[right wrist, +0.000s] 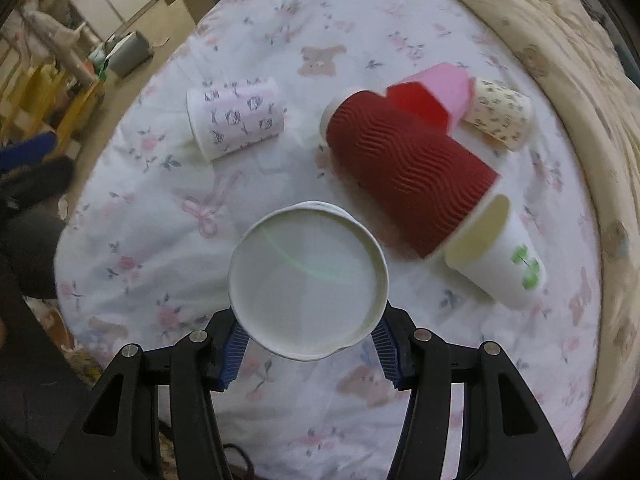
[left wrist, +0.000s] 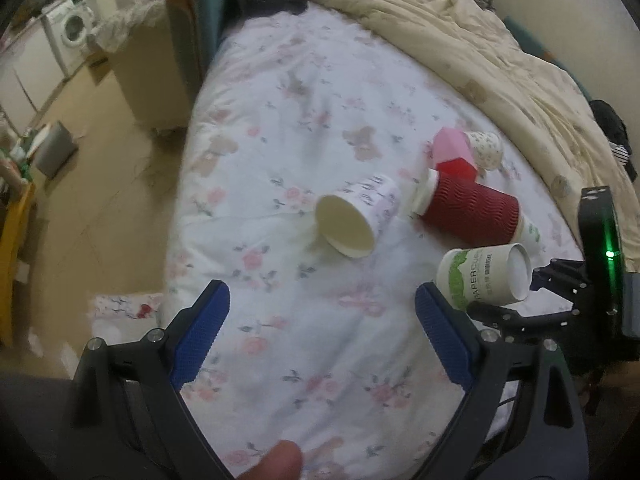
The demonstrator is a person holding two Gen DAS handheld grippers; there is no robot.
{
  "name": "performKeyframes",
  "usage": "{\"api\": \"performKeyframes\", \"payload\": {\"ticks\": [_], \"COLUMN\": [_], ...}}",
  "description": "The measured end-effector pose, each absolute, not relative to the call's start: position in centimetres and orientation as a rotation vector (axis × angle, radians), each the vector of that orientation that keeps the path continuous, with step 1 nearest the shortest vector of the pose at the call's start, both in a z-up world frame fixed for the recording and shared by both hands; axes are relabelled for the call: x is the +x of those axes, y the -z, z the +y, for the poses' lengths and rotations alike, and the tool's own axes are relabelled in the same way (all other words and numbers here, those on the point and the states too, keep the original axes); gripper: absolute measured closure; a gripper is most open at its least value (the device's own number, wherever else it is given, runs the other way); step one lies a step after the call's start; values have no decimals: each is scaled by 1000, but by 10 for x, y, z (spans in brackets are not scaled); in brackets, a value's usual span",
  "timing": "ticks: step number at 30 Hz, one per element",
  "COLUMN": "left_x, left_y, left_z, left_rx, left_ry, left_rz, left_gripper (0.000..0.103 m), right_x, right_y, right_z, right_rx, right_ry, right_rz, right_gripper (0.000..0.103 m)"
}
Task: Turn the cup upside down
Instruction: 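Lower the inverted cup onto the sheet with the right gripper, then open the right gripper and pull it back from the cup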
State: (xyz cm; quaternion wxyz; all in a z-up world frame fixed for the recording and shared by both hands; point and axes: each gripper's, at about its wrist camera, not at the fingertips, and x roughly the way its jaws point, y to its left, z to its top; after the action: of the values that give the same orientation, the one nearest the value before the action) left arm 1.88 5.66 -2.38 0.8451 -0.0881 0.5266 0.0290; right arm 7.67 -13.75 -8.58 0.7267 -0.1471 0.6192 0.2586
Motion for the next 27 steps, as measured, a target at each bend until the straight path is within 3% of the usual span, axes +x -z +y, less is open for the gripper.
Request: {"api": "performKeyframes", "payload": {"ticks": [17, 21, 27], "left_x": [19, 19, 13], "left_y": [24, 24, 16], "left_z": [50, 53, 48], "left_rx": [-165, -174, -183], "left_ry": [-40, -45, -22], "left_rz": [1134, 1130, 1090], "left_gripper": [6, 5, 0], "right_x": [94, 92, 61], "right_y": [118, 107, 53], "right_z": [-110, -121, -163], "right_rx": [-360, -276, -85], "right_ry": [-588, -598, -564], "right_rz": [1477, 1450, 1272], "right_gripper": [41, 19, 15]}}
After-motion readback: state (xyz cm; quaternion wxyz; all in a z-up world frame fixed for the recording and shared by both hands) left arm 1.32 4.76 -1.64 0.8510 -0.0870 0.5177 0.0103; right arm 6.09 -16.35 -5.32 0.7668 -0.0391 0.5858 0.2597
